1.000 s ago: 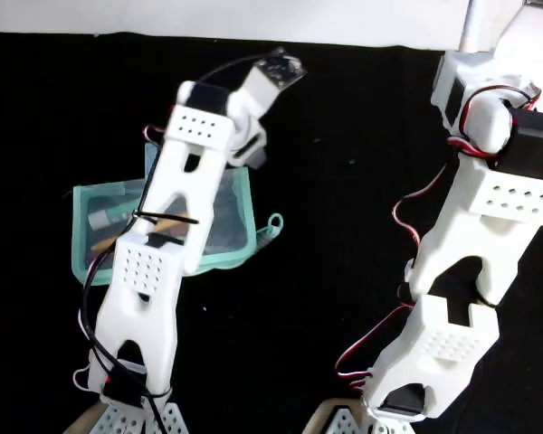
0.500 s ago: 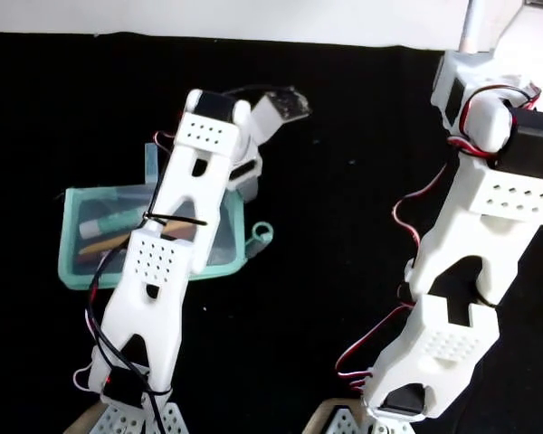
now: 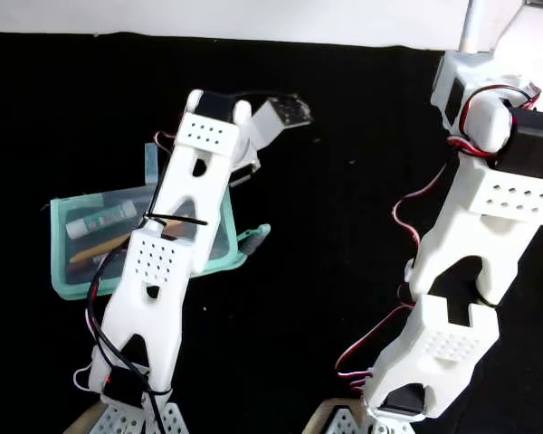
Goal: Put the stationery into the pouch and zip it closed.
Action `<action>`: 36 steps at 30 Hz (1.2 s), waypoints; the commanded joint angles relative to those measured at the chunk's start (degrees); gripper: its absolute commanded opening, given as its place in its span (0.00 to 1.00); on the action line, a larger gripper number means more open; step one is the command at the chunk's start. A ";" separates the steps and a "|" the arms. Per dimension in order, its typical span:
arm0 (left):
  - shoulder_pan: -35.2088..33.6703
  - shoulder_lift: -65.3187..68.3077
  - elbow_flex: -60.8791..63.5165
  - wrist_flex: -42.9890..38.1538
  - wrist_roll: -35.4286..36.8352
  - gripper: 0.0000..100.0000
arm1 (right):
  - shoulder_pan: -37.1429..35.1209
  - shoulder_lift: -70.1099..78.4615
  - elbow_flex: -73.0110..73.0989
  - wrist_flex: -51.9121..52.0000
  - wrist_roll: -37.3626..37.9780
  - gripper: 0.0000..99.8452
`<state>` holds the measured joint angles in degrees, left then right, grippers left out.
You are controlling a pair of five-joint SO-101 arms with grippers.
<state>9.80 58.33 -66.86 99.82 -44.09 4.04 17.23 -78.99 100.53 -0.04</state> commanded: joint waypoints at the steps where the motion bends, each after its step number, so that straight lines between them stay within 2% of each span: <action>1: -0.75 -7.52 -1.63 1.14 2.02 0.01 | 0.13 -1.89 -0.04 0.57 0.18 0.01; 8: -0.57 -16.48 -1.10 1.32 12.31 0.01 | 0.13 -1.89 -0.04 0.57 0.18 0.01; 12: -0.13 -18.86 6.46 1.41 17.93 0.02 | 0.40 -1.89 0.13 0.66 0.18 0.01; 15: 0.92 -20.62 13.58 1.32 19.60 0.09 | 0.48 -2.24 3.82 0.66 0.09 0.01; 19: 1.45 -23.16 17.27 1.23 28.66 0.18 | 0.57 -2.24 7.87 0.57 0.09 0.01; 24: 1.80 -23.96 17.45 1.32 41.41 0.20 | 0.57 -2.24 8.13 0.57 0.09 0.01; 36: 1.27 -24.48 29.05 1.32 45.27 0.20 | 0.57 -2.24 8.57 0.57 0.09 0.01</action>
<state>10.68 38.02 -38.02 100.70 0.75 3.96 17.23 -70.37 100.53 -0.04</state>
